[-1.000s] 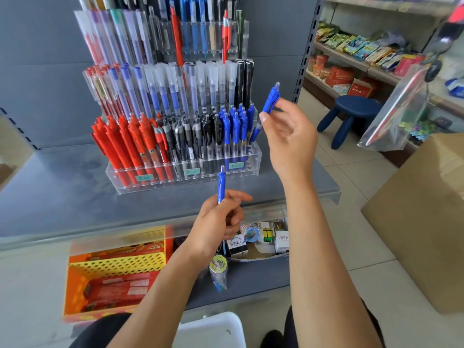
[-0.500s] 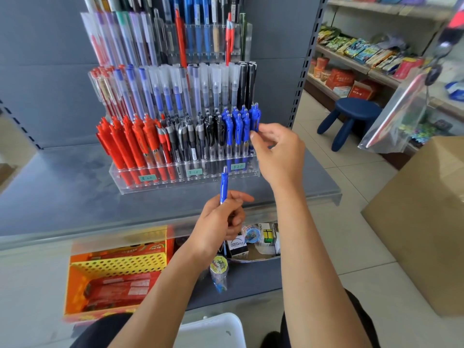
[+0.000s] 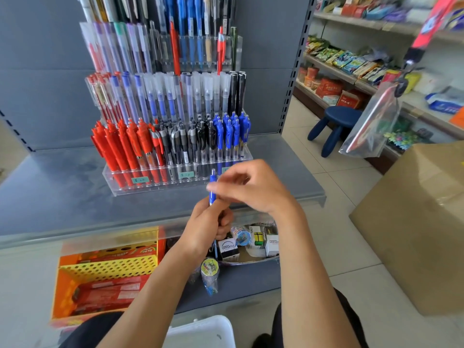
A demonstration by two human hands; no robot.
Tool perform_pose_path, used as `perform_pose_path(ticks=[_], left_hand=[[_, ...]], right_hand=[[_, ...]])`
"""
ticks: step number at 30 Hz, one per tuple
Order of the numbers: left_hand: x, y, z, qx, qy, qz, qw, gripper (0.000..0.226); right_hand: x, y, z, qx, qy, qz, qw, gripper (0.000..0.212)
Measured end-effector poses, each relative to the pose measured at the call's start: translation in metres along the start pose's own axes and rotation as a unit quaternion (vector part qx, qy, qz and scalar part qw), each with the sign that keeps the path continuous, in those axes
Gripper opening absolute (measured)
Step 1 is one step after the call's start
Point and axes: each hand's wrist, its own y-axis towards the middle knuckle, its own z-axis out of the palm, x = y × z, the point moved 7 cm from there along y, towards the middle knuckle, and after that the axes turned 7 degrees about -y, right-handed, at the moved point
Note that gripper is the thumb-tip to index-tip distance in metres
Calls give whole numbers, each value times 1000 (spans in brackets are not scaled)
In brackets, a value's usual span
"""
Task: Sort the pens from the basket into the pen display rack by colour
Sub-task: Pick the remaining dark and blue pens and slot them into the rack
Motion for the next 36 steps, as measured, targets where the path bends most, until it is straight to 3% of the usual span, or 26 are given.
perform_pose_path(ticks=[5,9,11,13,15,17,19,22,24,36], left_hand=[[-3,0,2,-18,36,17,999,29],[-1,0,1,-31,23,9,999,23],[-1,1,1,-37,16,0,999,29],[0,2,0,-43,13,-5,999,36],[-1,2,0,-41,13,-5,999,34],[-1,2,0,-35,13,-2,999,24],[0,2,0,-31,26,0,999,17],[1,3,0,-21,37,-5,999,17],[1,2,-1,-14,42,-7,999,18],[1,3,-2,-9,47,2,999,32]], right_hand=[[-2,-2,10,26,12,10,1000,18],[2,0,-7,-60,87,-7,994,12],[2,0,-3,-25,88,2,996,10],[0,-2,9,43,74,19,996,25],[1,-2,12,50,61,12,997,35],[6,3,3,-10,106,-16,994,37],[10,5,-17,-121,152,-54,980,30],[11,2,-46,-295,107,-106,944,27],[9,1,-54,-350,82,-116,926,27],[0,13,-50,-389,22,-105,915,25]])
